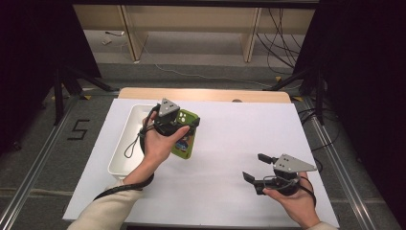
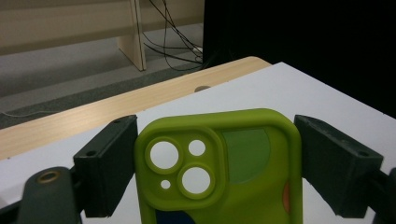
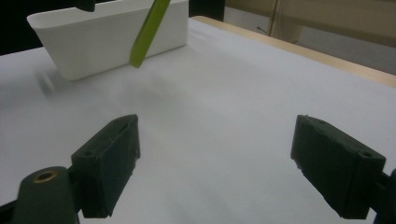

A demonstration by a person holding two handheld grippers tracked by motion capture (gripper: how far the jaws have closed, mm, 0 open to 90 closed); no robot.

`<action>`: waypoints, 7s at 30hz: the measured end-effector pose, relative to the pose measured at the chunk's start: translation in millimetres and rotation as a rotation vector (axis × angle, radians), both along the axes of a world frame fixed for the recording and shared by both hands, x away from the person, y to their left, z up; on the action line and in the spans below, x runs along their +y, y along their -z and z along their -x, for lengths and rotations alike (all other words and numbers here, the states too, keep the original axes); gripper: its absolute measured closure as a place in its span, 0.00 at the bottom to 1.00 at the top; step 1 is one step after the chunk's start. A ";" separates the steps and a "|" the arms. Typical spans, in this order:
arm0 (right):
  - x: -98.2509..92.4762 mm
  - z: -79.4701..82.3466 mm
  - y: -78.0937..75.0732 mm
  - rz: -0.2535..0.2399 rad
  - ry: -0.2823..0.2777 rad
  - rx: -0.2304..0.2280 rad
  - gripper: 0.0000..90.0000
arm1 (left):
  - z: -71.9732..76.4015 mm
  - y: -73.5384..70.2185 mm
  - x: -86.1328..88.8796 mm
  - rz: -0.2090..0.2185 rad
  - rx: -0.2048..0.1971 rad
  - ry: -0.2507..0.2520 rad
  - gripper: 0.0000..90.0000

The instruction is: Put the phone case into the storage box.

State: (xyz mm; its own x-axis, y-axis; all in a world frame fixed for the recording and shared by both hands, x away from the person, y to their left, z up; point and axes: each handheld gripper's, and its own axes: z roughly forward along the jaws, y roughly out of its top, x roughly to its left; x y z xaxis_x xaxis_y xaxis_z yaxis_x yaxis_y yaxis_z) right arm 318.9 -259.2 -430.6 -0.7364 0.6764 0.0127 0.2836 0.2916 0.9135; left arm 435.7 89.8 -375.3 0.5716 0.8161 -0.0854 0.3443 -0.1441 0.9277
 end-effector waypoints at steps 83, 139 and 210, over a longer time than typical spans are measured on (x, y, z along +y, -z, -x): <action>-1.1 -0.1 -0.5 -0.001 -0.001 -0.005 0.18 | 14.4 -48.6 91.3 0.044 -0.169 -0.226 0.18; -1.4 -0.5 0.4 0.000 0.003 0.000 0.18 | -0.1 -43.1 110.4 0.007 -0.195 -0.312 0.18; -0.8 -0.3 0.7 -0.003 0.004 0.003 0.18 | -48.1 -40.2 109.1 -0.008 -0.179 -0.349 0.18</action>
